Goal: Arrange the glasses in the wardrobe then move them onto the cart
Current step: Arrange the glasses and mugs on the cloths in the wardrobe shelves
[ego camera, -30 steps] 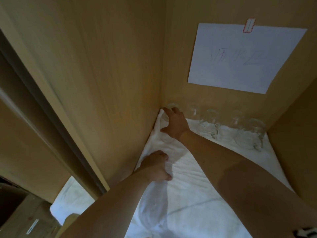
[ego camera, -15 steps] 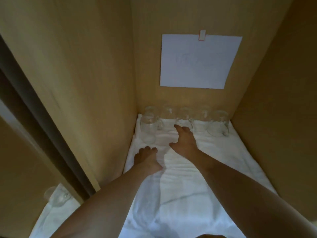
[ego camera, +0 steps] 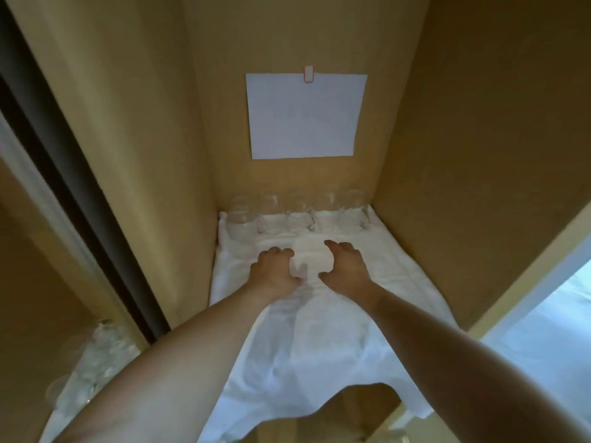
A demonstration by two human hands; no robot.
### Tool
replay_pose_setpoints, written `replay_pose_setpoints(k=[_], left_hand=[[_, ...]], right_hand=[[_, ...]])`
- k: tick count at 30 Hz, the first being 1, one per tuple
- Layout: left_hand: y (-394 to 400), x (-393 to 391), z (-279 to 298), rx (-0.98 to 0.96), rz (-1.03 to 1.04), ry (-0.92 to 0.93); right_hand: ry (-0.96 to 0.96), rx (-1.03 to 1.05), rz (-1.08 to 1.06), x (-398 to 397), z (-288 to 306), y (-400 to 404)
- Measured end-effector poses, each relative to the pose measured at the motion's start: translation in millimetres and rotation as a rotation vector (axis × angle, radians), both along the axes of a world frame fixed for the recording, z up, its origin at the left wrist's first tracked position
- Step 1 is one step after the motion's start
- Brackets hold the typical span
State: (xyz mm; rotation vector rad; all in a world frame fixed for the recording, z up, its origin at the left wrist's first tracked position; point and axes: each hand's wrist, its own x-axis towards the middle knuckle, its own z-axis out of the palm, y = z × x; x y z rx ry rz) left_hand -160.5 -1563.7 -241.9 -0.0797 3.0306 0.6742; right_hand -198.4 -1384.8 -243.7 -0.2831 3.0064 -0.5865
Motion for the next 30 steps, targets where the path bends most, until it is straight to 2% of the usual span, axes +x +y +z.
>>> replay_pose_setpoints(k=[6,10,17,30], left_hand=[[25,48,26,0.006,0.044,0.045],[54,95,34,-0.127,0.011,0.052],[90,164,36,-0.190,0.026,0.074],[60,272,37,-0.230,0.205,0.084]], right_hand=[[0.028,0.044,0.045,49,17,33],[0.035,0.016,0.058,89,20,59],[0.061,-0.040,0.118,152,25,86],[0.042,-0.113,0.277,230,29,53]])
